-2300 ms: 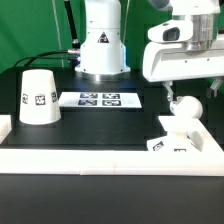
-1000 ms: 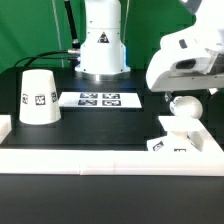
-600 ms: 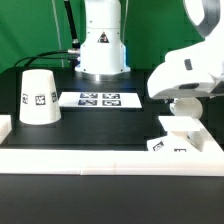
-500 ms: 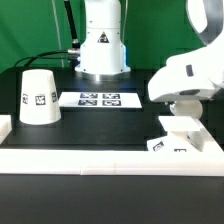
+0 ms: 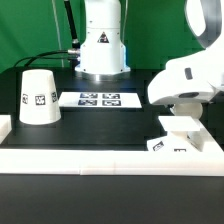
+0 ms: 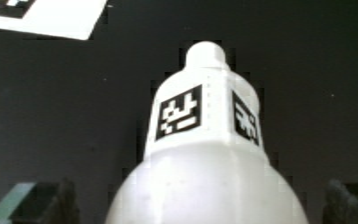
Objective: Assemble lamp
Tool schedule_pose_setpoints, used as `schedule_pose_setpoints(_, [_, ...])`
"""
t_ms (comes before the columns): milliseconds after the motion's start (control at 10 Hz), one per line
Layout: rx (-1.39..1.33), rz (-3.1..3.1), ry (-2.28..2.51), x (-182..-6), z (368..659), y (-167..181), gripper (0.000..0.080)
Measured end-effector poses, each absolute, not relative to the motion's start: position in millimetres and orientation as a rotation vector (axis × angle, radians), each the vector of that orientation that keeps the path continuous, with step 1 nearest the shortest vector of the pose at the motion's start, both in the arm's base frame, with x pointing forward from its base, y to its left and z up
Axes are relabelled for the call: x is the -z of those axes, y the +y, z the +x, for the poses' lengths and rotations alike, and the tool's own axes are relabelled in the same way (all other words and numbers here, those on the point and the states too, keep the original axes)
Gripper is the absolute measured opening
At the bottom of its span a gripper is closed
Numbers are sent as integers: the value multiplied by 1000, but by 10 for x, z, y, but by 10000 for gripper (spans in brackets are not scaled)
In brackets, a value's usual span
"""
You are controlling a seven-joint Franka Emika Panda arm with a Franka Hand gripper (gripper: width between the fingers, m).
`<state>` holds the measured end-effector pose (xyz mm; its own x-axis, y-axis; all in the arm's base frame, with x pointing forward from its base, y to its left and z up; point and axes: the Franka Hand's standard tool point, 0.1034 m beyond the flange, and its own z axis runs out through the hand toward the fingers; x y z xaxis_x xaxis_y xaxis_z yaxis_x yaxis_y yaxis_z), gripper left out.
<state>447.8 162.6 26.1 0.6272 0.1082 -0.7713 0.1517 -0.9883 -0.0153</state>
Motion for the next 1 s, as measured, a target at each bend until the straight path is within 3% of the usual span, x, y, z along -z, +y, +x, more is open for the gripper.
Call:
schedule_pose_setpoints(500, [1316, 2786, 209, -128, 4410, 1606, 699])
schedule_pose_setpoints(700, [1317, 2785, 208, -121, 4406, 1605, 671])
schedule_pose_setpoints(800, [1318, 2785, 208, -121, 4406, 1605, 573])
schedule_pose_setpoints(1000, [1318, 2785, 208, -121, 4406, 1605, 574])
